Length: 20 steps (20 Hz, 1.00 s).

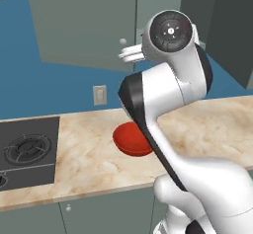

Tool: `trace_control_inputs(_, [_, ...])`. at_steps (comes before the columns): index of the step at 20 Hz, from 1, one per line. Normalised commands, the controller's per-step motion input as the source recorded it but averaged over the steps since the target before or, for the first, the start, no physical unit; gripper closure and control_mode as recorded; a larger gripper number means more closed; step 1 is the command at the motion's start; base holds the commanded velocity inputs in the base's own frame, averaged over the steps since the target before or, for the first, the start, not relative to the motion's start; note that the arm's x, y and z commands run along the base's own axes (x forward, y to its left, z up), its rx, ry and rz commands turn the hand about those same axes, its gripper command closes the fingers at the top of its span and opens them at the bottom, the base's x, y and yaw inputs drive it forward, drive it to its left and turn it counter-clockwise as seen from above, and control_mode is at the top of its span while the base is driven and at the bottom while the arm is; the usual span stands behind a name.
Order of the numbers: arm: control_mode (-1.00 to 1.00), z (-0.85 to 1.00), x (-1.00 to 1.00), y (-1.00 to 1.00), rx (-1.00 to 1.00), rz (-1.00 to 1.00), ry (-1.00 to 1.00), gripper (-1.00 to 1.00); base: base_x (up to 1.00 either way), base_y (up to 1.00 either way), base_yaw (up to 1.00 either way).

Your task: Open the cabinet. Pick the tangerine and banana from the cabinet and place them into the bowl. Then close the cabinet.

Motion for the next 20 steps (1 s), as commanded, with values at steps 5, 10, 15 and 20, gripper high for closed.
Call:
trace_control_inputs(5, [-1.00,0.00,0.41,-0.39,0.15,0.16,0.06,1.00,0.00,0.00,0.00])
trace_control_inputs(10, [-1.00,0.00,0.66,-0.21,0.22,0.16,0.08,1.00,0.00,0.00,0.00])
trace_control_inputs(15, [-1.00,-0.01,0.62,-0.01,0.21,0.15,0.07,1.00,0.00,0.00,0.00])
trace_control_inputs(20, [-1.00,-0.11,0.52,0.00,0.19,0.16,0.02,1.00,0.00,0.00,0.00])
